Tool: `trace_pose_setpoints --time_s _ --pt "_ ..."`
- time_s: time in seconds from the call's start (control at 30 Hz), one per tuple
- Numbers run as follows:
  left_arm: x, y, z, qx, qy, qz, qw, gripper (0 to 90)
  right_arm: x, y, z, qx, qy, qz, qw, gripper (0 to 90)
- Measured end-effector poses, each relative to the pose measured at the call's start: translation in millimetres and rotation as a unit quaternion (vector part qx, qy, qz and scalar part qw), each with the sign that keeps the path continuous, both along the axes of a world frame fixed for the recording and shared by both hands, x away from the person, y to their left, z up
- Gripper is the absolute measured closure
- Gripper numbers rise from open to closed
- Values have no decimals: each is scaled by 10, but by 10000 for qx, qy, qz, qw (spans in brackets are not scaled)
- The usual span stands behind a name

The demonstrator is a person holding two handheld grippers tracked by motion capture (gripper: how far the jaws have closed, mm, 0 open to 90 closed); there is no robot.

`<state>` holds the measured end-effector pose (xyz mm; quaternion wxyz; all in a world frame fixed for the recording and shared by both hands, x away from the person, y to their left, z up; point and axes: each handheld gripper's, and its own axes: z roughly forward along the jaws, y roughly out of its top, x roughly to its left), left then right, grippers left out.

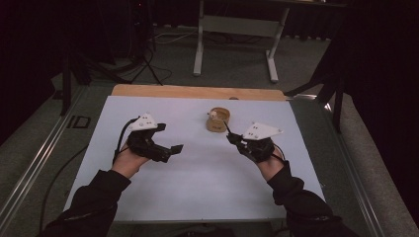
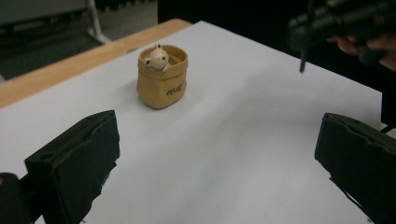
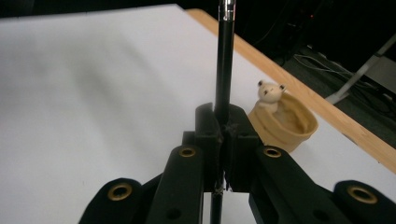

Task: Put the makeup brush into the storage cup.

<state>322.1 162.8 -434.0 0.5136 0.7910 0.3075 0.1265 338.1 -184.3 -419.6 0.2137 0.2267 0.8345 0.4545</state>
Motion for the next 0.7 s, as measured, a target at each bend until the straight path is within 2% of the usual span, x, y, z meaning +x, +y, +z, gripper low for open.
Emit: trace_pose_setpoints --time_s 0.1,0.2,0.3,0.33,0.37,0.47,0.6,0.7 --pt "-56 67 -113 -181 -12 -76 9998 8 83 -57 57 251 79 -109 9996 855" --pt "-127 120 -219 -186 -67 -36 9998 8 172 -111 116 437 104 -246 9987 855" --pt "-199 176 -300 -300 -61 27 9995 8 255 -147 176 579 112 -364 9976 855" --pt "-227 190 -322 -276 -150 64 9995 8 283 -157 199 628 118 -391 9972 855" --pt "-251 207 -345 -295 -220 60 9993 8 310 -163 221 643 87 -423 9970 855" --pt "-308 252 -413 -386 -222 87 9990 9 388 -171 294 773 61 -487 9958 855" --pt "-365 278 -501 -348 -209 148 9991 8 483 -161 395 900 -25 -557 9944 855" --pt "-384 304 -554 -491 -180 194 9984 9 559 -137 448 944 -80 -612 9936 855"
